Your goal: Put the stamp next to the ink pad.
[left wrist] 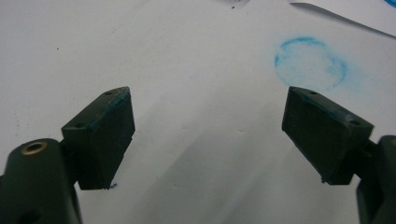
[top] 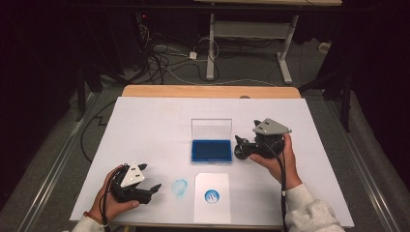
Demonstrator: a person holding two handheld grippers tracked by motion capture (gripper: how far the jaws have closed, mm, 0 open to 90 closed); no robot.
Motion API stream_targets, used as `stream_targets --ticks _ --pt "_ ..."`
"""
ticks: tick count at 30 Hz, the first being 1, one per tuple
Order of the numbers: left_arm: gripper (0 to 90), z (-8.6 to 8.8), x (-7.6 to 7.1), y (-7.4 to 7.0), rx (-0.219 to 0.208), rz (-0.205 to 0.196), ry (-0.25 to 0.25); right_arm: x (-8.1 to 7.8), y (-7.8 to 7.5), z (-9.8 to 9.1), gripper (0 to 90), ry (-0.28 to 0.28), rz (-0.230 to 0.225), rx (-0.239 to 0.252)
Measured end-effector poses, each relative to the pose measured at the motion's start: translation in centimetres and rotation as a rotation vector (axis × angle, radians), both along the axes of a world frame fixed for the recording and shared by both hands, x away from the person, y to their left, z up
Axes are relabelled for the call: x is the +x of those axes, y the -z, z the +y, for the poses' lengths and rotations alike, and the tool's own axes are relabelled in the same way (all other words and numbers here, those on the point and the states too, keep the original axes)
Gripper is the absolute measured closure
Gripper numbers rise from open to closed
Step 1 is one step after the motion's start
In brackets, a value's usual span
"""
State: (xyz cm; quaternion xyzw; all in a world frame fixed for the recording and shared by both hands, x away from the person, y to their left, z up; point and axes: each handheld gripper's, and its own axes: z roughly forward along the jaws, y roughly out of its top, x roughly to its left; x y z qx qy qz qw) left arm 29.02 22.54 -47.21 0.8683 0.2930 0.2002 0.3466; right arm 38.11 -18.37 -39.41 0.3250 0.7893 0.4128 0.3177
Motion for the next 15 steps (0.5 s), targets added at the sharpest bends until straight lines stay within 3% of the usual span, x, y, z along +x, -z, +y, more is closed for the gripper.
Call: stream_targets --ticks 15 --pt "16.9 0.0 0.0 0.0 0.007 0.000 0.000 -1.6 -1.2 -0.6 18.9 -0.026 -0.048 0.016"
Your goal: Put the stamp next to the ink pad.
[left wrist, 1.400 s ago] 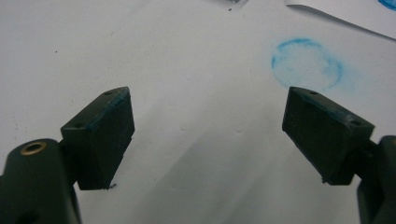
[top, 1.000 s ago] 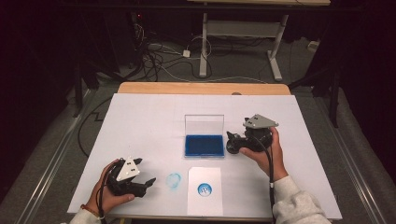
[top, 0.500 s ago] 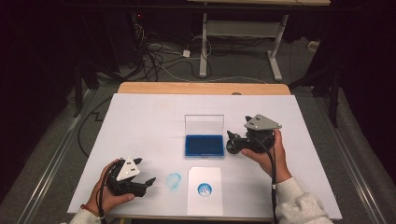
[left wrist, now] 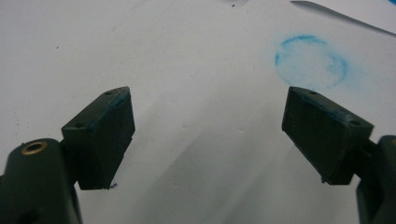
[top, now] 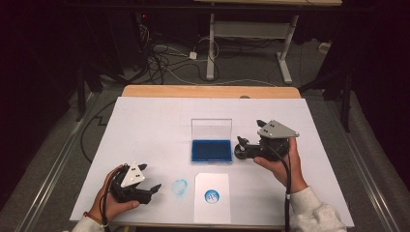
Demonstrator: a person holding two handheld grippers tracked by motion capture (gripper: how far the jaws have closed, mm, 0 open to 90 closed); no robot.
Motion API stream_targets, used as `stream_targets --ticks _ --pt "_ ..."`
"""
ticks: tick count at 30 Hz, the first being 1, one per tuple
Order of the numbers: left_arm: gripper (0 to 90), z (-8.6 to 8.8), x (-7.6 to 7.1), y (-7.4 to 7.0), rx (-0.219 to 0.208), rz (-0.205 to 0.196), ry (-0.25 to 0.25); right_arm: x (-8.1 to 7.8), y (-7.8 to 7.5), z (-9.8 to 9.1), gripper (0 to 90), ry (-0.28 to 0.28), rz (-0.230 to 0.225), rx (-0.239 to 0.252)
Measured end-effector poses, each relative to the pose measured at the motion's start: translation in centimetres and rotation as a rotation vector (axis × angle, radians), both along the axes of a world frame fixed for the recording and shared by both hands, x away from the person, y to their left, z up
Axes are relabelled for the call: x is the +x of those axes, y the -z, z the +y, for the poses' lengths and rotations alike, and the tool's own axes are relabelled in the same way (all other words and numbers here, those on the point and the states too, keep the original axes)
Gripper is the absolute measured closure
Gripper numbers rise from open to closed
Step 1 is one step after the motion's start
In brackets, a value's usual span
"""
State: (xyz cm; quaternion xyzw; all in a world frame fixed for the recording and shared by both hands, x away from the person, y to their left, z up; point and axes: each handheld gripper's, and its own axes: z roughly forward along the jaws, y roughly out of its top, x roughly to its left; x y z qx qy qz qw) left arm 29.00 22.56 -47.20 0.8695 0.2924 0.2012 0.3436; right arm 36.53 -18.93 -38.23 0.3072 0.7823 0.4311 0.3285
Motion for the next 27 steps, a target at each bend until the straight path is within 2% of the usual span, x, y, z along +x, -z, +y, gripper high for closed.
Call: stream_targets --ticks 5,11,15,23,27 --pt "16.8 0.0 0.0 0.0 0.001 0.000 0.000 -0.7 -0.3 -0.1 18.8 -0.027 -0.018 0.009" --pt "16.9 0.0 0.0 0.0 0.001 0.000 0.000 -1.4 -0.7 -0.3 18.7 -0.030 -0.038 -0.004" --pt "16.8 0.0 0.0 0.0 0.007 -0.001 0.004 -1.8 -0.9 -0.5 19.3 -0.018 -0.034 -0.014" --pt "16.8 -0.1 -0.1 0.0 0.006 -0.009 -0.002 -2.9 -1.2 -1.2 19.3 -0.031 -0.055 -0.011" --pt "16.8 0.0 0.0 0.0 0.004 -0.012 -0.008 -3.2 -1.1 -1.5 19.3 -0.041 -0.050 -0.015"
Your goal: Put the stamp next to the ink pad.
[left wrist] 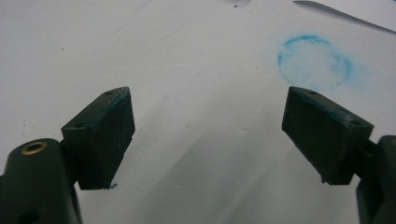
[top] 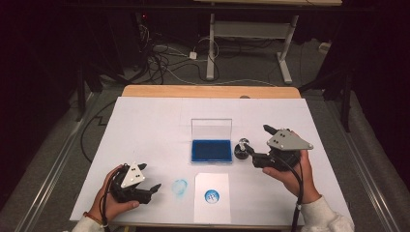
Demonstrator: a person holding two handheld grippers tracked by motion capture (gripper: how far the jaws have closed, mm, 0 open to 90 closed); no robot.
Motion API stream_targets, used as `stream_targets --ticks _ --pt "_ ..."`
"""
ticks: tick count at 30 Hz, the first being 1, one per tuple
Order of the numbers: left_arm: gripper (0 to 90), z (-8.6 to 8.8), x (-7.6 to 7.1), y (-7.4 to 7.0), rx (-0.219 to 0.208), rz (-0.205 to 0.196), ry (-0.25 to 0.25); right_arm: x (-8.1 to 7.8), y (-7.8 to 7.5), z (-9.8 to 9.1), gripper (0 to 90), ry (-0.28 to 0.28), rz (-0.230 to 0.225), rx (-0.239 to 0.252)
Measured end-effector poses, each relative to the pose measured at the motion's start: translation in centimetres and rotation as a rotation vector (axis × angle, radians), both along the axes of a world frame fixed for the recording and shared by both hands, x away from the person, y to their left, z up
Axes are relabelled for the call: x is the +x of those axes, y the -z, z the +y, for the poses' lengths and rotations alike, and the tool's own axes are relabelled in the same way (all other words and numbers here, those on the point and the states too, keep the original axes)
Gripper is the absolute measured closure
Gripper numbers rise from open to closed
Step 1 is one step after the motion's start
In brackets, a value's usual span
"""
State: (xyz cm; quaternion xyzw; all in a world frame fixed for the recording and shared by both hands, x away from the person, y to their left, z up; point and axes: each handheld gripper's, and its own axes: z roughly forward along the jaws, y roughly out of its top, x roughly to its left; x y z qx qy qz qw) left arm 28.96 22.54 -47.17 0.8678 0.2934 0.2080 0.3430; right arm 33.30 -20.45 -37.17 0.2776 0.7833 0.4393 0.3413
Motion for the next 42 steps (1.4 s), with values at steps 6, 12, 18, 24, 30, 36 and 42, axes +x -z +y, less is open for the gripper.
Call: stream_targets --ticks 6,12,18,24,30,36,42 --pt "16.8 0.0 0.0 0.0 0.005 0.001 0.002 -0.5 0.4 -0.6 19.3 -0.022 0.001 -0.005" --pt "16.8 -0.1 0.0 0.1 0.008 0.004 0.003 -1.1 0.8 -1.3 19.3 -0.029 -0.014 0.003" --pt "16.8 -0.1 0.0 0.1 0.011 0.006 0.005 -1.8 1.6 -2.1 19.3 -0.029 -0.031 0.001" --pt "16.8 -0.1 0.0 0.1 0.010 0.008 0.004 -2.3 2.1 -3.1 19.3 -0.019 -0.043 0.004" --pt "16.9 -0.2 0.0 0.2 0.013 0.010 0.005 -2.7 2.8 -4.1 19.3 -0.005 -0.041 0.001" --pt "16.8 -0.2 0.0 0.2 0.014 0.009 0.004 -3.3 3.8 -5.2 18.6 0.012 -0.053 0.000" --pt "16.9 -0.2 0.0 0.1 0.010 0.005 0.003 -3.9 5.2 -6.1 18.0 0.024 -0.034 0.001"
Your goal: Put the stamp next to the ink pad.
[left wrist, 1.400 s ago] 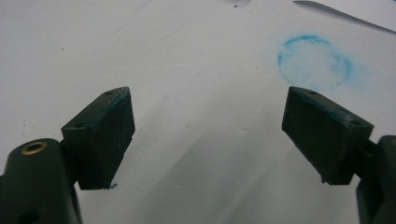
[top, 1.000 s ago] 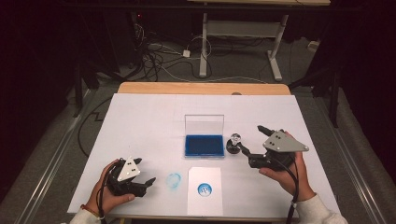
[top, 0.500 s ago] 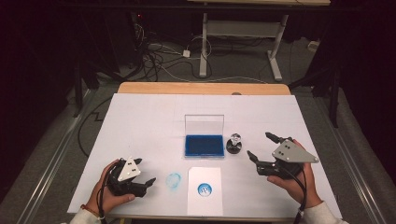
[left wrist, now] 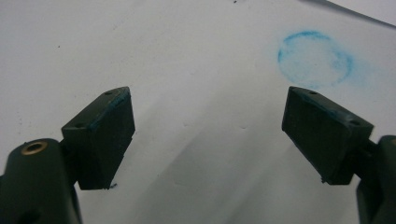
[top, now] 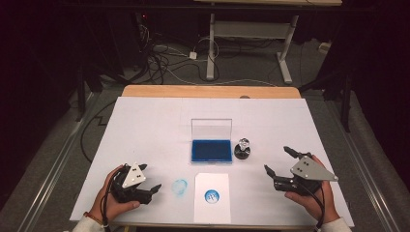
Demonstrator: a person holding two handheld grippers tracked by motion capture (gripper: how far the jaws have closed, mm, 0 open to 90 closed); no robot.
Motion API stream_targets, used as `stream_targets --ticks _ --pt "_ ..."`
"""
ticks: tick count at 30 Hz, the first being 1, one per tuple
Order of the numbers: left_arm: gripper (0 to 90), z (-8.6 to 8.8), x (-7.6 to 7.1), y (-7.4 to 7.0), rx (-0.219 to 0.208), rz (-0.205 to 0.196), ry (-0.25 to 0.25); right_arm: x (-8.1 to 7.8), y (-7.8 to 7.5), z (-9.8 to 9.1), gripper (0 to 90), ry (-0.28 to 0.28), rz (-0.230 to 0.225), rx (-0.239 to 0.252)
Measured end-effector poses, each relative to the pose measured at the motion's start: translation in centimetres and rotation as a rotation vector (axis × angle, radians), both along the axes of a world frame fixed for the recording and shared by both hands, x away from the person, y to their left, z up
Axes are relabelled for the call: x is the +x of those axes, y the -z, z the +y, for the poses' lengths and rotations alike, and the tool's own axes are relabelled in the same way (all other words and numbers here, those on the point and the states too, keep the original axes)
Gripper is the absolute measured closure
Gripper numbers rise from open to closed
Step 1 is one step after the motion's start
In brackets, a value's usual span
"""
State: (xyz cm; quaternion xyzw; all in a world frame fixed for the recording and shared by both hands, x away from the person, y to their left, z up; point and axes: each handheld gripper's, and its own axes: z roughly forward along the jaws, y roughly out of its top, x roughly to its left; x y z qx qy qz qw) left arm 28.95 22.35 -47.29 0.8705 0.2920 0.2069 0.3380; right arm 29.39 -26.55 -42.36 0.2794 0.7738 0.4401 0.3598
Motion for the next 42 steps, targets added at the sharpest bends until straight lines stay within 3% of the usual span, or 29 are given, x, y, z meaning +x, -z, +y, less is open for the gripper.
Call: stream_targets --ticks 5,8,10,20,26,42 --pt "16.9 0.0 0.1 0.0 0.001 -0.002 0.000 -0.4 1.3 -0.9 17.4 0.015 0.027 0.035" --pt "16.8 0.0 0.1 -0.1 -0.005 -0.005 -0.001 -0.9 2.0 -1.4 16.8 0.024 0.021 0.011" --pt "16.8 0.0 0.1 -0.1 -0.011 -0.007 -0.001 -1.2 2.3 -1.9 16.6 0.033 0.038 0.033" --pt "16.8 0.1 -0.2 -0.6 -0.037 -0.029 -0.005 -2.2 4.1 -3.0 16.6 0.069 0.104 -0.017" --pt "16.8 0.1 -0.5 -0.7 -0.036 -0.042 0.000 -2.3 4.0 -2.7 16.6 0.058 0.090 -0.022" --pt "16.8 0.0 -0.4 -0.6 -0.036 -0.028 0.005 -2.4 3.8 -2.6 16.6 0.063 0.076 -0.023"
